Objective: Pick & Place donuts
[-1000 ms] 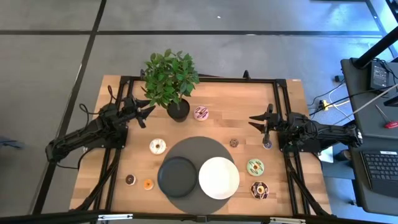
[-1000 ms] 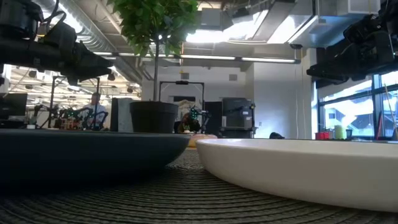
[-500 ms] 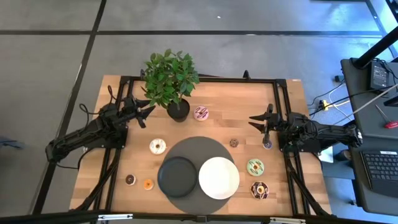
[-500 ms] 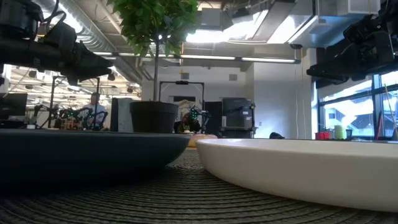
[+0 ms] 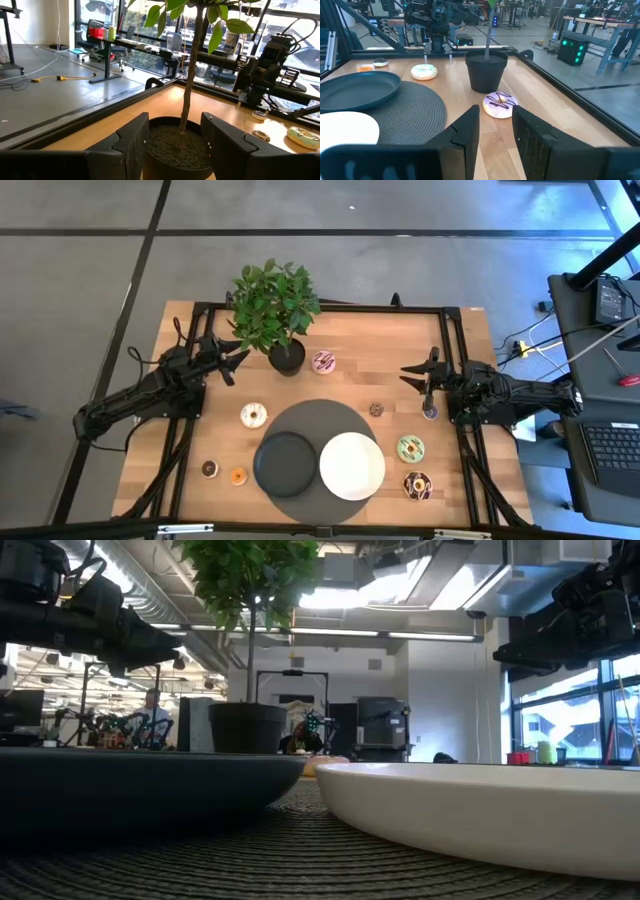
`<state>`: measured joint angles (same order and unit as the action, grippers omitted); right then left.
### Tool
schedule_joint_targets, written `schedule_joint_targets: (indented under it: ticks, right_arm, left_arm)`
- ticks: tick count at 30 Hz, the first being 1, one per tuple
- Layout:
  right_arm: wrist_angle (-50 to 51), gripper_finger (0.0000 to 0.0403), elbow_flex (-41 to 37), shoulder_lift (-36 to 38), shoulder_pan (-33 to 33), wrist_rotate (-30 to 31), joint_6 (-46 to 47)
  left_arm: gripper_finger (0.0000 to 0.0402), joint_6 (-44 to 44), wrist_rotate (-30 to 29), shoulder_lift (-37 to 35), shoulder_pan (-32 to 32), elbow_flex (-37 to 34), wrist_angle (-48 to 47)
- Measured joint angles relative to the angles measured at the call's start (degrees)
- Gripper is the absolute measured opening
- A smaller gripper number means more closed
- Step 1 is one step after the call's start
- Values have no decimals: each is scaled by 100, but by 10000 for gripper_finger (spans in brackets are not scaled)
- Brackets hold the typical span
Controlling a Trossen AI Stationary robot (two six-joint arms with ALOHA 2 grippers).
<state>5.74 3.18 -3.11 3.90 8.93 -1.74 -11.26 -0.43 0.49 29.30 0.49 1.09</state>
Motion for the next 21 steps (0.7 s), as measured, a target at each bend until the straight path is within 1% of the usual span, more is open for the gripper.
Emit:
schedule_joint_targets:
  ticks: [2,6,9,11,13,16,19,21]
  right_arm:
    - [-43,118,0,1,0,-9,12]
    - [-203,118,2,2,0,-261,292]
    - [-147,119,2,1,-2,-263,309]
    - [-127,128,2,-9,-2,-260,459]
    - [-93,149,2,-15,-2,-260,712]
    - [59,194,2,-16,-2,-387,873]
    - [51,236,2,-15,-2,-461,932]
    - [55,256,2,-15,-2,-459,920]
  left_arm:
    - [177,1,0,0,0,-2,1]
    - [175,0,0,0,0,-1,0]
    - [173,1,0,0,0,-2,0]
    - [174,1,0,0,0,0,1]
    - [175,0,0,-1,0,-1,-1]
    - [175,1,0,0,0,0,1]
    - [173,0,0,-2,-1,-1,96]
    - [173,-19,-1,-2,0,-2,98]
